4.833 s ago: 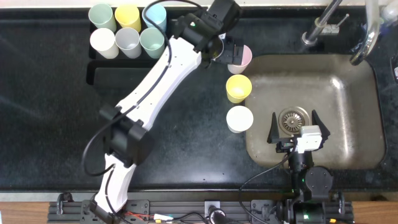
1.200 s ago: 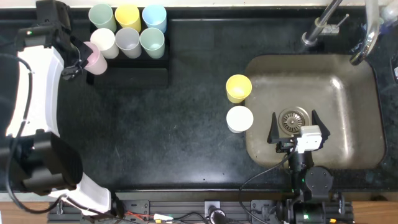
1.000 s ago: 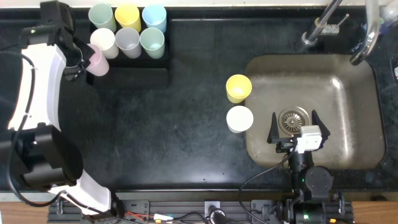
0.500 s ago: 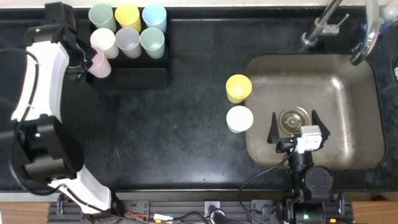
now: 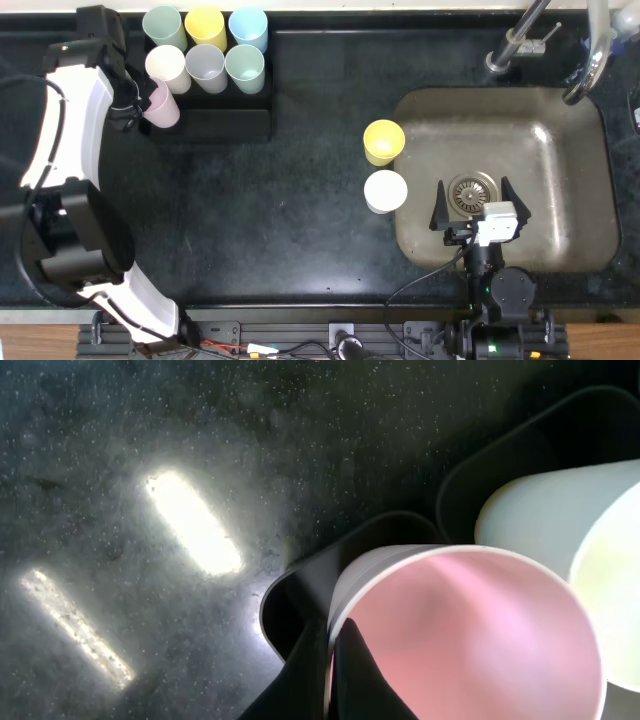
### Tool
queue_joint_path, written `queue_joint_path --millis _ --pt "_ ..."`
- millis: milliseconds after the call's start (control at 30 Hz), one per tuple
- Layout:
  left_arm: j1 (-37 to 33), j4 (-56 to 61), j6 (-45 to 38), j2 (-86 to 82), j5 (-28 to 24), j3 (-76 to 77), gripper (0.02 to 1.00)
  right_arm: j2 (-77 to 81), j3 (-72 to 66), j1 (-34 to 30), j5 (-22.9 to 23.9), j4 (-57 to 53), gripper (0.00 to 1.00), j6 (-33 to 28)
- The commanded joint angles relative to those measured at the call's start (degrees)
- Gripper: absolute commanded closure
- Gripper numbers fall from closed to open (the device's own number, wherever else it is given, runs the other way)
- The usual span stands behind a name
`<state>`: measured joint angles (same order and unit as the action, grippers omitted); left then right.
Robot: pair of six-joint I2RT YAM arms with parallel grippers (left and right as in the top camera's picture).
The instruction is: Store Cups
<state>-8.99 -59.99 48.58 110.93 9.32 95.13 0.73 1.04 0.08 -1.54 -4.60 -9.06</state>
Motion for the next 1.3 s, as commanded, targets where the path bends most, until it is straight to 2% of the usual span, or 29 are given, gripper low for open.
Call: queue_joint_path --millis 33,567,600,633,667,700,833,1033,1300 --pt "0.6 1.2 3.6 1.3 1.3 -1.1 0.982 -0.5 -0.8 0.0 -0.2 0.3 0.005 -0.2" --pt "1.5 1.5 5.9 1.3 1.4 -3.3 0.972 -0.5 -0.8 0.0 -0.3 0.3 0.003 -0.2" --pt "1.6 1.5 5.9 1.3 1.5 -3.3 0.827 -0.5 -0.8 0.0 -0.2 0.3 0.005 -0.2" --pt "1.7 1.4 5.9 1.3 1.5 -3.3 0.632 -0.5 -0.8 0.0 -0.2 0.3 0.005 -0.2" --pt "1.7 1.4 5.9 1.3 1.5 -3.3 0.231 -0.5 -0.8 0.0 -0.2 0.3 0.003 -0.2" --pt "1.8 1.3 5.9 1.3 1.5 -3.3 0.134 -0.5 -0.8 0.0 -0.2 0.3 0.003 -0.2" --pt "1.8 0.9 5.7 1.3 1.5 -3.3 0.049 -0.5 -0.8 0.0 -0.3 0.3 0.003 -0.2" --pt "1.8 -1.5 5.7 -1.5 2.5 -3.3 0.029 -0.5 -0.8 0.0 -0.2 0.3 0.003 -0.2" --pt "3.2 -9.8 5.5 -15.1 2.3 -3.3 0.018 -0.5 -0.8 0.0 -0.2 0.3 0.003 -0.2"
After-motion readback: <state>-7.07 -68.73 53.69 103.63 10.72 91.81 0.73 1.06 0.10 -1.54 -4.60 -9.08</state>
